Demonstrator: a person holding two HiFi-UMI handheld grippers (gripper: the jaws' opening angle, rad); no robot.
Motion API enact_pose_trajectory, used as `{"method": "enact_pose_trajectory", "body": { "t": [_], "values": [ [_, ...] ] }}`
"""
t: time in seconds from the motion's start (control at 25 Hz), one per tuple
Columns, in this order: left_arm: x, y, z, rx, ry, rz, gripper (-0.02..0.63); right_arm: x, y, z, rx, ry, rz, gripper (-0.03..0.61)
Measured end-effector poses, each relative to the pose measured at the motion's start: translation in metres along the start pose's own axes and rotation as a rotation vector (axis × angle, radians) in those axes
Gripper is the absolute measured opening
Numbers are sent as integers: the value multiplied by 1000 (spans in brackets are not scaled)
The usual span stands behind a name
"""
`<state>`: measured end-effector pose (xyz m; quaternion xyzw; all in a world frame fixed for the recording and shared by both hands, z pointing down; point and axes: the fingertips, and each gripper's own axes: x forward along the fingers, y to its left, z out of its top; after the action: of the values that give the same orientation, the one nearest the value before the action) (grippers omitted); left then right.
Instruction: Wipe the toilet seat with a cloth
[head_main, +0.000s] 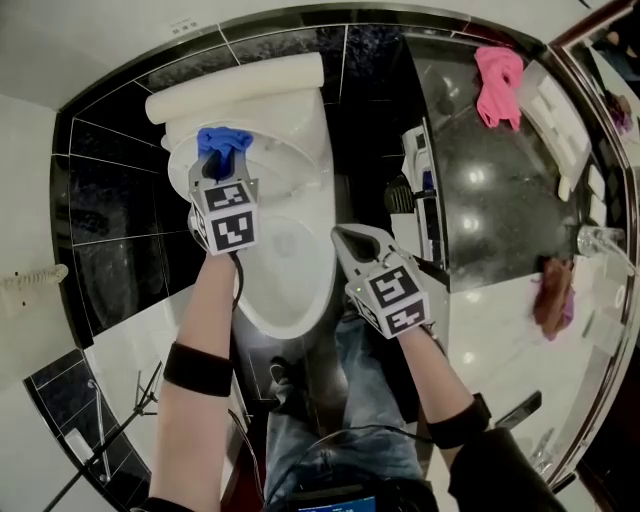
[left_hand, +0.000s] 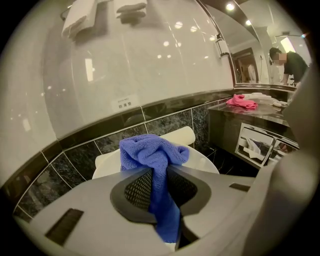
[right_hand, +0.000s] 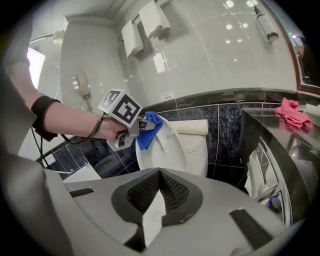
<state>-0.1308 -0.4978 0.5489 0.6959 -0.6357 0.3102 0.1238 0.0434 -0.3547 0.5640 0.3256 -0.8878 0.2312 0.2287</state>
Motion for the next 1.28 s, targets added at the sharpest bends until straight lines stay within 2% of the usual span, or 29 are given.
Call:
{"method": "enact_pose_trajectory", "body": {
  "t": [0.32,0.96,1.08,1.28],
  "values": [
    [11,-55,-11,53,7,-90,71,8,-5,-9,20,5,0,21],
    [14,-77,-27,239,-61,-26,69,16,-14,-31,51,1,-13,21],
    [17,-96,-43,322,-27,-74,69,15,-14,-36,58,1,-17,21],
    [31,-115,-68,331,46,-125,69,12,-19,-43,53,4,-31,21]
  ]
}}
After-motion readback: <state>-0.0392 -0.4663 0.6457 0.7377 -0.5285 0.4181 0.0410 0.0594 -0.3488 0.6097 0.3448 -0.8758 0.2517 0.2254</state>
